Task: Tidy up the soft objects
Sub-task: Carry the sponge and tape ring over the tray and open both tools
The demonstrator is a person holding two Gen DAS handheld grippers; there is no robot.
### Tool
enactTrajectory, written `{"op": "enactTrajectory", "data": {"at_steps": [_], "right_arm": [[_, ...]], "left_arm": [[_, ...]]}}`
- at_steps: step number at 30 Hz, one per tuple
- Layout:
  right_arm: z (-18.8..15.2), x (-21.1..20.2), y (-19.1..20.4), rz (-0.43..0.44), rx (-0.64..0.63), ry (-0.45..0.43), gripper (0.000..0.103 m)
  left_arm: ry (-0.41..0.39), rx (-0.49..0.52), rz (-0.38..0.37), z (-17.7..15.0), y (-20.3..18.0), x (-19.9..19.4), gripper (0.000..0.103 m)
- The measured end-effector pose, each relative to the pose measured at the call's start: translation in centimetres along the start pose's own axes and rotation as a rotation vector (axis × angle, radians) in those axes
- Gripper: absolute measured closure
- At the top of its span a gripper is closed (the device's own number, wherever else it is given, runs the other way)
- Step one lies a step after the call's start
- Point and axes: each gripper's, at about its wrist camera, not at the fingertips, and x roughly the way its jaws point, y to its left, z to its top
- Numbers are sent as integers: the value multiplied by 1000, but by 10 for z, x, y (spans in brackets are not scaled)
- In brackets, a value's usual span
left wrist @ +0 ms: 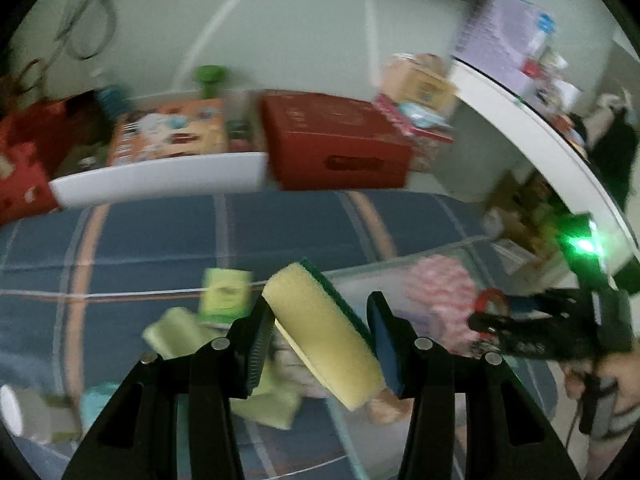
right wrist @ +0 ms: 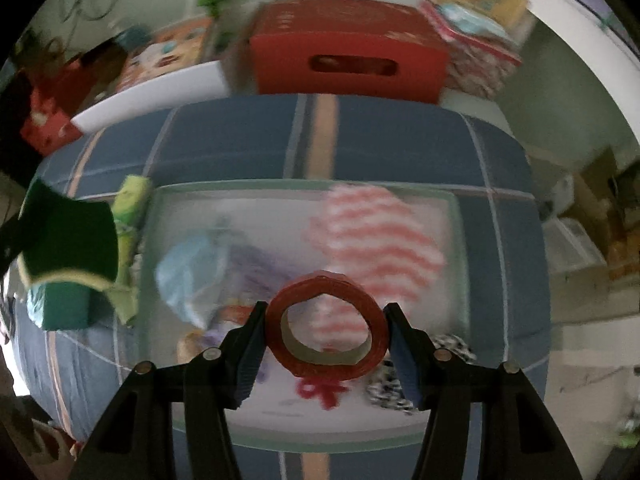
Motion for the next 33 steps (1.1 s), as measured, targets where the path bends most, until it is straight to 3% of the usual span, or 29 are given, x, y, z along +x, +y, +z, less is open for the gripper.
{"op": "enactTrajectory", "data": {"at_steps": [6, 14, 15, 17, 19, 23, 33], "right_arm": [[-5, 15, -32, -21, 69, 34, 43], [-9, 30, -47, -27, 99, 71, 43], [-9, 31, -45, -25, 93, 76, 43], [-8, 33, -42, -20, 81, 84, 42], [-6, 32, -38, -13, 69, 90, 38], [-4, 29, -32, -24, 52, 89, 35], [-8, 16, 0, -38, -41, 84, 31]], "left_arm": [[6, 65, -97, -1, -32, 15, 54], [54, 65, -207, -10, -53, 47, 53], [63, 64, -202, -11, -54, 51, 51], [84, 60, -177, -11, -53, 56, 34], [91, 42, -149, -10, -45, 55, 26], [99, -4, -88, -7, -23, 49, 24], [107, 15, 142, -7, 8, 30, 18]]}}
